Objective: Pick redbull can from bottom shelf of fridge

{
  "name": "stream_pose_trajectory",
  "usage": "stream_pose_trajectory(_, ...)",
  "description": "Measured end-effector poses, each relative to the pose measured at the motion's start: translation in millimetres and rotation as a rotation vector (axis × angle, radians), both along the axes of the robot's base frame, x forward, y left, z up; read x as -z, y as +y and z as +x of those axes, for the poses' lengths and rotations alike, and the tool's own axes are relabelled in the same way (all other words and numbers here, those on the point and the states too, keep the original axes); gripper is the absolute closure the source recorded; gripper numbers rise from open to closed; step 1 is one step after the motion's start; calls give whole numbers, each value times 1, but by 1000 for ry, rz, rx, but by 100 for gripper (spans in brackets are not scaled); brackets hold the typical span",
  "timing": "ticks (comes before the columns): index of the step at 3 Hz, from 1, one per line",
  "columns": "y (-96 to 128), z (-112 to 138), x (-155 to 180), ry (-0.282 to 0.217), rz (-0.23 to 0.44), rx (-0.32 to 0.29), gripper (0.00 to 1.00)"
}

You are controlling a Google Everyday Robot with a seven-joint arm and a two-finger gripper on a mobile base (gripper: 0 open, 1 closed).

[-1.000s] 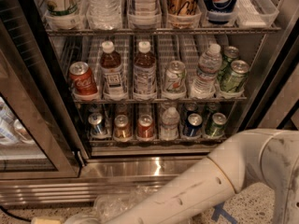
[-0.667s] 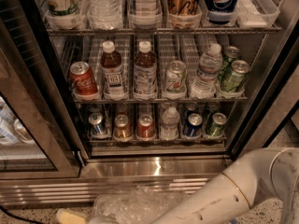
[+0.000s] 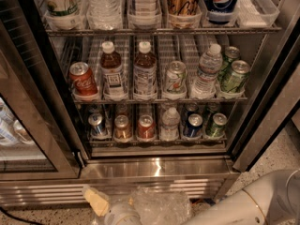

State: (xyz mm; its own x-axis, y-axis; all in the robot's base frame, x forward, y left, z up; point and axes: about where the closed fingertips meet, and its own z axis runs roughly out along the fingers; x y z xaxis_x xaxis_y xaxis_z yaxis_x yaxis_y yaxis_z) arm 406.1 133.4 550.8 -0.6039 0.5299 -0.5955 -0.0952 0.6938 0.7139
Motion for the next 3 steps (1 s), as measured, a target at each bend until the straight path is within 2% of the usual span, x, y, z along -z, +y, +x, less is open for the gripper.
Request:
stream_pose_trajectory(1,12,34,-42,-145,5,-16,0)
stream_pose_trajectory(2,43,62,-86,-263,-67,-52,0)
stream_pose_trajectory(3,83,73,-98,-283,-224,-70,0)
